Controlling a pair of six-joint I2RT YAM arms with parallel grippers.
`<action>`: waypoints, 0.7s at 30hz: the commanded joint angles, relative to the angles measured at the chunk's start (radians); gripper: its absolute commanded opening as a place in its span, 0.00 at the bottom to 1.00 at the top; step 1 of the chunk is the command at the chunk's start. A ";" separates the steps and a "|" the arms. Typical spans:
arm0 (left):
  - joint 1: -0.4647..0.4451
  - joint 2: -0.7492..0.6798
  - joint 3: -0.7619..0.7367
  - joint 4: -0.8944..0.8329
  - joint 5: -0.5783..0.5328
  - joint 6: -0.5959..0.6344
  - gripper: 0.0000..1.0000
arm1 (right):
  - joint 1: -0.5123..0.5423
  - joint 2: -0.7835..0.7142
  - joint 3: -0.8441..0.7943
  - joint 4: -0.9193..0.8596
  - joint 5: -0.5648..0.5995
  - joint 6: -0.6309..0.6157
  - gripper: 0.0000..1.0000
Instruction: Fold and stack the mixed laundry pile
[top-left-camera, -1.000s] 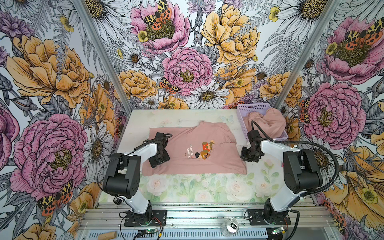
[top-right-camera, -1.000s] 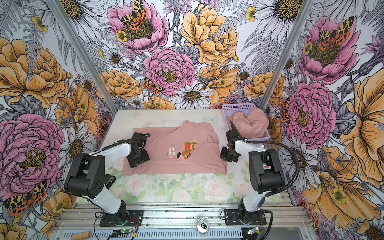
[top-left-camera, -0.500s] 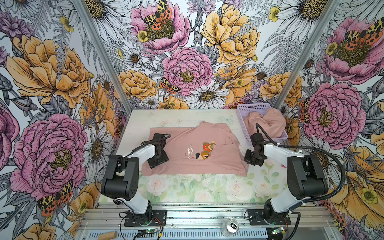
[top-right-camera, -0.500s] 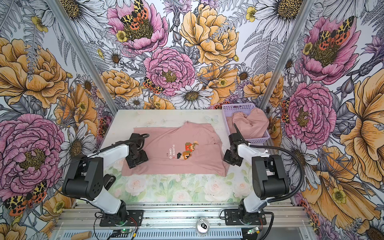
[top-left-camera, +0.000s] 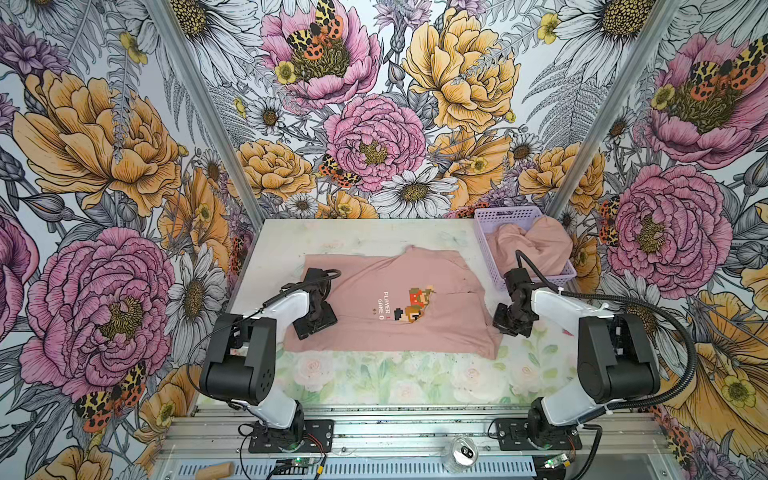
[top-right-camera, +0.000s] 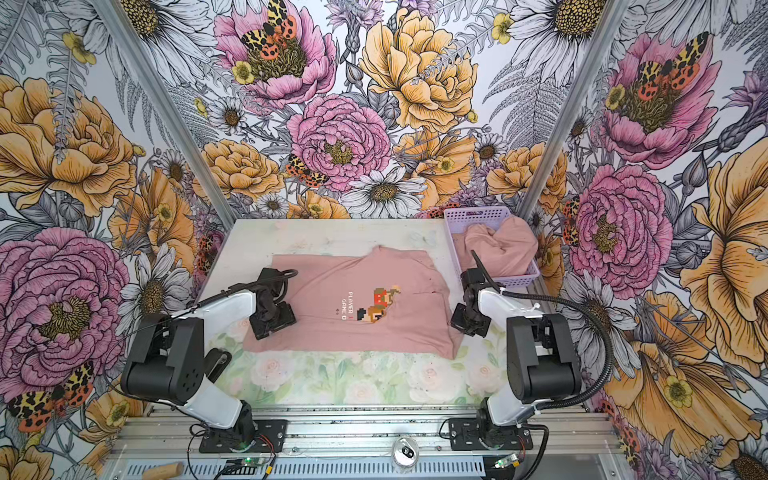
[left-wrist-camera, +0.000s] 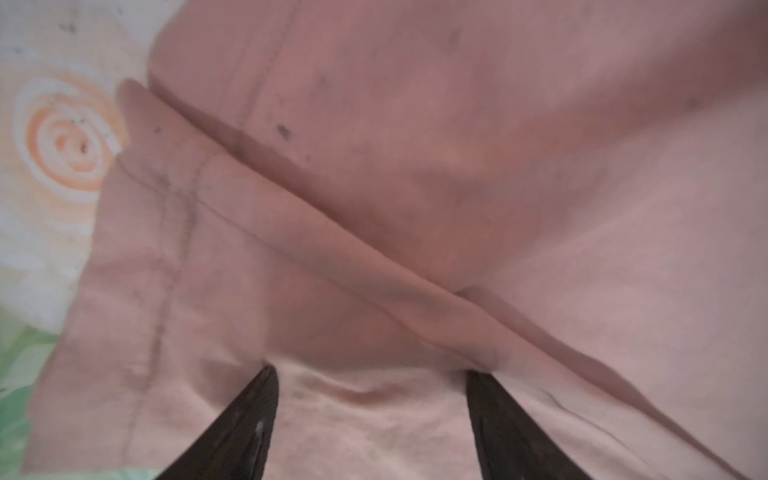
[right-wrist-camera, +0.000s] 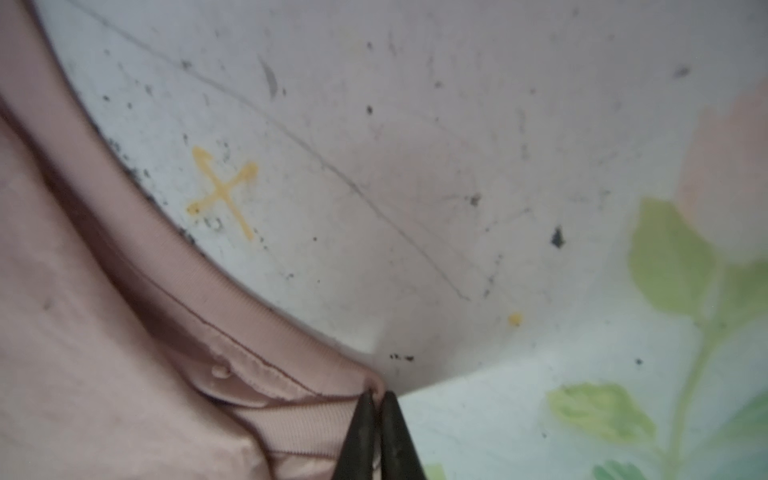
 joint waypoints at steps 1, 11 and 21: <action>-0.001 -0.069 0.054 -0.064 0.024 0.015 0.79 | 0.037 -0.064 0.105 -0.097 0.036 -0.007 0.21; -0.022 0.161 0.360 -0.015 0.049 0.119 0.80 | 0.216 0.229 0.498 -0.013 0.000 -0.037 0.32; 0.026 0.423 0.459 0.011 0.098 0.102 0.75 | 0.241 0.568 0.757 0.033 0.004 -0.095 0.33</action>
